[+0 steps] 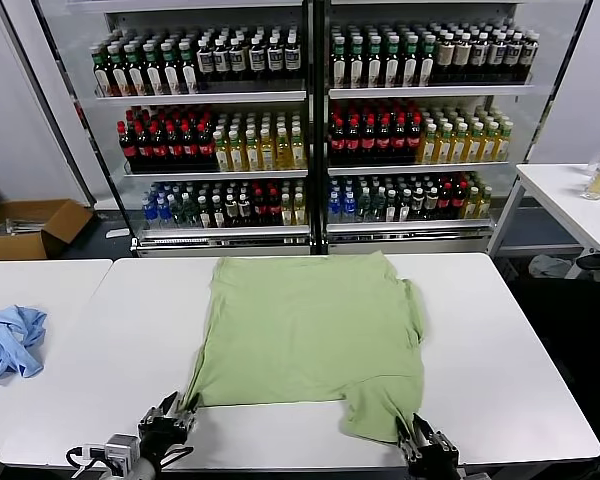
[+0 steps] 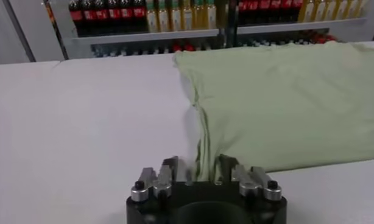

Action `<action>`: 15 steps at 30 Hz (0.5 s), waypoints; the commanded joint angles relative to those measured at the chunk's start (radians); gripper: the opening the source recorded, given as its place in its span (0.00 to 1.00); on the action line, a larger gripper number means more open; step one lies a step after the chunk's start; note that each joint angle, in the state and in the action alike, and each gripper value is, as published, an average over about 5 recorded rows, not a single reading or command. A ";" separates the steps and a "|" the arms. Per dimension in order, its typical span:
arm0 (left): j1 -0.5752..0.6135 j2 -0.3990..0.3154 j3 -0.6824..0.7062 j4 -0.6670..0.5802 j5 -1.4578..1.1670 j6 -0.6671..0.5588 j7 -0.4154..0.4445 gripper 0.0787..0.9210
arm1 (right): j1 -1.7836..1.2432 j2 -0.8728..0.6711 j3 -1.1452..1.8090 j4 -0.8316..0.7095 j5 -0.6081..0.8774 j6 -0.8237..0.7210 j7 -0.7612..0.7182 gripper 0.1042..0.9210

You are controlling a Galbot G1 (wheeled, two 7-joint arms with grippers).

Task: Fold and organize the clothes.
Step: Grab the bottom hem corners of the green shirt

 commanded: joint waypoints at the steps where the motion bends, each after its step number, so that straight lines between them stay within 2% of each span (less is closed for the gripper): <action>1: -0.002 -0.003 0.005 0.004 0.005 0.006 0.010 0.29 | 0.005 0.002 0.001 0.001 0.061 -0.011 -0.005 0.05; 3: -0.002 -0.002 0.005 0.002 0.005 0.002 0.012 0.22 | 0.001 -0.003 0.012 0.016 0.073 -0.013 -0.016 0.01; 9: 0.036 0.017 -0.005 -0.054 -0.004 -0.017 0.013 0.03 | -0.057 -0.040 0.095 0.122 0.130 -0.045 -0.058 0.00; 15: 0.175 0.062 -0.028 -0.168 -0.021 -0.028 -0.018 0.00 | -0.193 -0.093 0.237 0.273 0.128 -0.107 -0.074 0.00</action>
